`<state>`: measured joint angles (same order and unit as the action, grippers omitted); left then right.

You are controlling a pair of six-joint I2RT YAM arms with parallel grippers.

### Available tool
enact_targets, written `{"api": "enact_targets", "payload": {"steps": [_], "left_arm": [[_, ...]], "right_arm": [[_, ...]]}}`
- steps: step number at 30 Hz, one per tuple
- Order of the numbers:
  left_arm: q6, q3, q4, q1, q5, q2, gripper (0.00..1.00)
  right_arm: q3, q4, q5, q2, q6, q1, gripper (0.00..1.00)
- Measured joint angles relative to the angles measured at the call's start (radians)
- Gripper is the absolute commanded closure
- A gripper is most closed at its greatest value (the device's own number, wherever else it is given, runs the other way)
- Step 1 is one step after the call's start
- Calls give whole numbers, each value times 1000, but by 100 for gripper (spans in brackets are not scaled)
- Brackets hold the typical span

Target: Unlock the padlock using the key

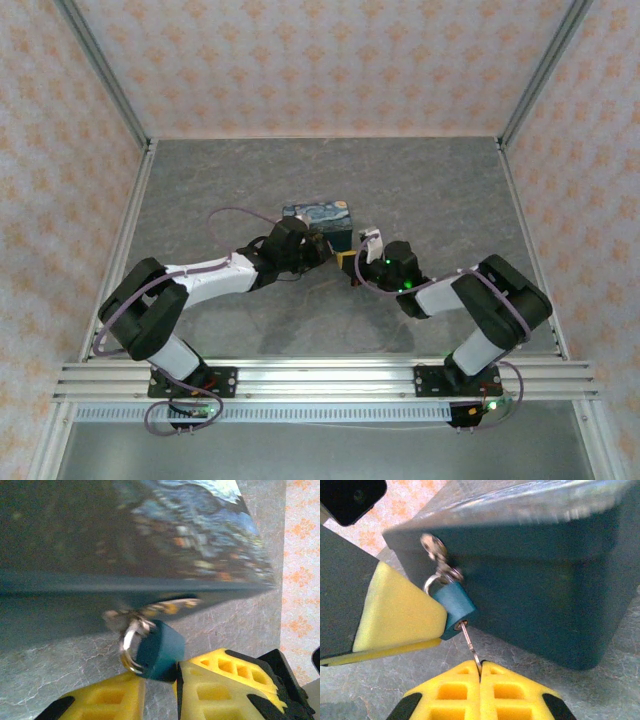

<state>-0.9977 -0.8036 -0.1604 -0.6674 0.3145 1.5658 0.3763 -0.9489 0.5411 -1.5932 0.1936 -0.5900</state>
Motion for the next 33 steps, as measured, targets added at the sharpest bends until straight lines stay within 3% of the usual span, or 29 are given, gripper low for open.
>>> {"api": "enact_targets", "payload": {"steps": [7, 14, 21, 27, 33], "left_arm": [[0, 0, -7, 0, 0, -2, 73], [18, 0, 16, 1, -19, -55, 59], [68, 8, 77, 27, -74, -166, 43], [175, 8, 145, 35, -132, -212, 32], [274, 32, 184, 35, -186, -217, 28]], "right_arm": [[0, -13, 25, 0, 0, 0, 100], [0, 6, 23, 11, 0, 2, 100], [18, 119, 29, 116, 0, 72, 100], [164, 221, 78, 132, 5, 107, 100], [358, 263, 137, -40, 36, 148, 100]]}}
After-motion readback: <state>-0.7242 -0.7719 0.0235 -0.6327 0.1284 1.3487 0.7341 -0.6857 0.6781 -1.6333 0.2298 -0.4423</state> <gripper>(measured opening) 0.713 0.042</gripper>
